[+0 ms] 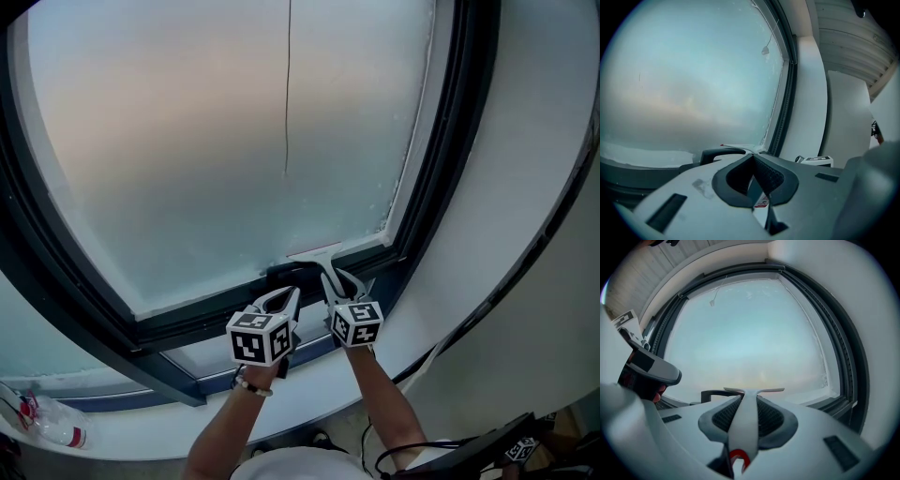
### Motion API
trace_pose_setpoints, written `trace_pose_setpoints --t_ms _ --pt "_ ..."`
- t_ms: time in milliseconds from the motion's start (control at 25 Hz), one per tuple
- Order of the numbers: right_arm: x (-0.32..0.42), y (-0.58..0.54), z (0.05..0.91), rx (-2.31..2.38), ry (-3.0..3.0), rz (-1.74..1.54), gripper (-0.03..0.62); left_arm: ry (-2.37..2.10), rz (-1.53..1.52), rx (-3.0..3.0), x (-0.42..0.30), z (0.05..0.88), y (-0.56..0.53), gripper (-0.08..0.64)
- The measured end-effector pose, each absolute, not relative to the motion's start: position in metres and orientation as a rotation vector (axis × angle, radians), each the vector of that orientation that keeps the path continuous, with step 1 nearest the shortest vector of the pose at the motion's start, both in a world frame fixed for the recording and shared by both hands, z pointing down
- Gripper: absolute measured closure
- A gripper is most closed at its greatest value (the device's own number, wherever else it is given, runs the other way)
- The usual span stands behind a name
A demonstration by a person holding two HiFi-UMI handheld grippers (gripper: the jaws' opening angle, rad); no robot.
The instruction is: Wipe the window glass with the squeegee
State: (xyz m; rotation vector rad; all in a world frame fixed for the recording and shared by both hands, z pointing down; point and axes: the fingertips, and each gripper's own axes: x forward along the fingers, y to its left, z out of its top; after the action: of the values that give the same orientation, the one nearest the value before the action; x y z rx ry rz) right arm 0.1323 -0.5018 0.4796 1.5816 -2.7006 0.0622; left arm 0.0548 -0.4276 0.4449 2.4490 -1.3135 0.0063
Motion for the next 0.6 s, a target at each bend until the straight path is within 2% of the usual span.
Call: trace_pose_setpoints --t_ms 440,600 --pt "0.135 -0.500 0.479 1.556 -2.723 0.081 0.501 -1.317 -0.003 2.432 0.065 0.447 -0.434 0.560" --pt "0.154 -0.497 0.452 1.571 -2.741 0.013 0.500 -1.317 0.004 2.443 0.078 0.443 -0.439 0.560"
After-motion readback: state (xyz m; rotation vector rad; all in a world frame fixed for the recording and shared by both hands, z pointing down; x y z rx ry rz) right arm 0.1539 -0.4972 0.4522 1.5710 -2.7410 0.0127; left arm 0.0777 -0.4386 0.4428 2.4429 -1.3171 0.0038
